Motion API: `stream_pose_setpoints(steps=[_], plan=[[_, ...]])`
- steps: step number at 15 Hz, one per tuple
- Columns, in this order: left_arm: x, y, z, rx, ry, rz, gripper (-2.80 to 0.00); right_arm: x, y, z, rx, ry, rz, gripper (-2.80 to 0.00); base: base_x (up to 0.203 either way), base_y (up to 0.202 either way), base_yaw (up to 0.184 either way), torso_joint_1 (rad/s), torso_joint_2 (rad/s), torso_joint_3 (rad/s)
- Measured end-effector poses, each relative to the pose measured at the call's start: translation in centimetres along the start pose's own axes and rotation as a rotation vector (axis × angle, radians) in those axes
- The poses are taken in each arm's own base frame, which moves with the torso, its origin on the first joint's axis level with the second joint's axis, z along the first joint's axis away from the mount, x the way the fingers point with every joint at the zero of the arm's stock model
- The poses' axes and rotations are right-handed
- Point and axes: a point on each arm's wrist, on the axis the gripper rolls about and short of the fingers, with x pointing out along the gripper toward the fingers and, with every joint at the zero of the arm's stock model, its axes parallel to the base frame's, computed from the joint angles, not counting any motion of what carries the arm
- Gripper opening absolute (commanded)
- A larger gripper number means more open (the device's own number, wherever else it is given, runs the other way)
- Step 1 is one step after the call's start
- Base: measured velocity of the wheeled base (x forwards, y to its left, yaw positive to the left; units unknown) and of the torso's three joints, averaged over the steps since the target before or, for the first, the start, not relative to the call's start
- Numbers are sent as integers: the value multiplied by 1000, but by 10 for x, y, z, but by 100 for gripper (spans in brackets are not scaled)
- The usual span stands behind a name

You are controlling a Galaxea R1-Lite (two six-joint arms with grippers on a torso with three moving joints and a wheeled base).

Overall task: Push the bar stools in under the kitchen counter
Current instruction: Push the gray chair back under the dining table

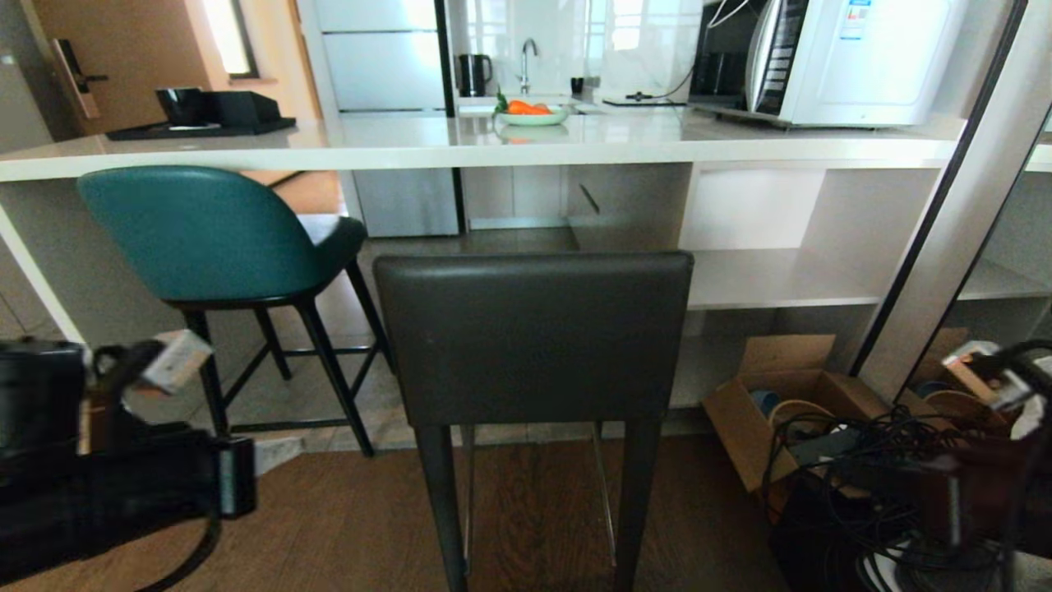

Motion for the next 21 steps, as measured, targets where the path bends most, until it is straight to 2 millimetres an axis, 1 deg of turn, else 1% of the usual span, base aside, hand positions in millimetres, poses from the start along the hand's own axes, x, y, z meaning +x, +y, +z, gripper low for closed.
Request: stream_pose_setpoints(steps=[2, 3, 4, 5, 6, 8, 9, 10, 12, 14, 17, 21], plan=[[62, -2, -6, -3, 27, 42, -280, 40, -5, 9, 20, -7, 8, -280, 0, 0, 0, 0, 0, 0], [90, -7, -12, 4, 7, 55, -280, 58, -2, 17, 22, -58, 22, -280, 0, 0, 0, 0, 0, 0], [112, -16, -18, 15, -20, 55, -280, 69, 1, 24, 20, -98, 51, -280, 0, 0, 0, 0, 0, 0], [126, -27, -22, 25, -57, 42, -280, 78, 6, 29, 20, -105, 81, -280, 0, 0, 0, 0, 0, 0], [139, -37, -20, 31, -109, 21, -280, 87, 10, 32, 26, -77, 108, -280, 0, 0, 0, 0, 0, 0], [160, -45, -16, 33, -114, 15, -280, 102, 22, 39, 31, -41, 144, -280, 0, 0, 0, 0, 0, 0], [165, -46, -16, 34, -98, 17, -280, 106, 27, 39, 25, -33, 148, -280, 0, 0, 0, 0, 0, 0], [165, -49, -16, 37, -98, 11, -280, 109, 32, 40, 16, -36, 136, -280, 0, 0, 0, 0, 0, 0], [163, -51, -16, 39, -102, 6, -280, 117, 39, 45, 3, -53, 106, -280, 0, 0, 0, 0, 0, 0], [161, -50, -12, 35, -118, 12, -280, 126, 44, 53, -8, -76, 100, -280, 0, 0, 0, 0, 0, 0], [158, -51, -6, 34, -140, 7, -280, 147, 45, 67, -10, -116, 37, -280, 0, 0, 0, 0, 0, 0], [161, -46, 2, 26, -160, 22, -280, 175, 42, 76, -10, -123, 12, -280, 0, 0, 0, 0, 0, 0]])
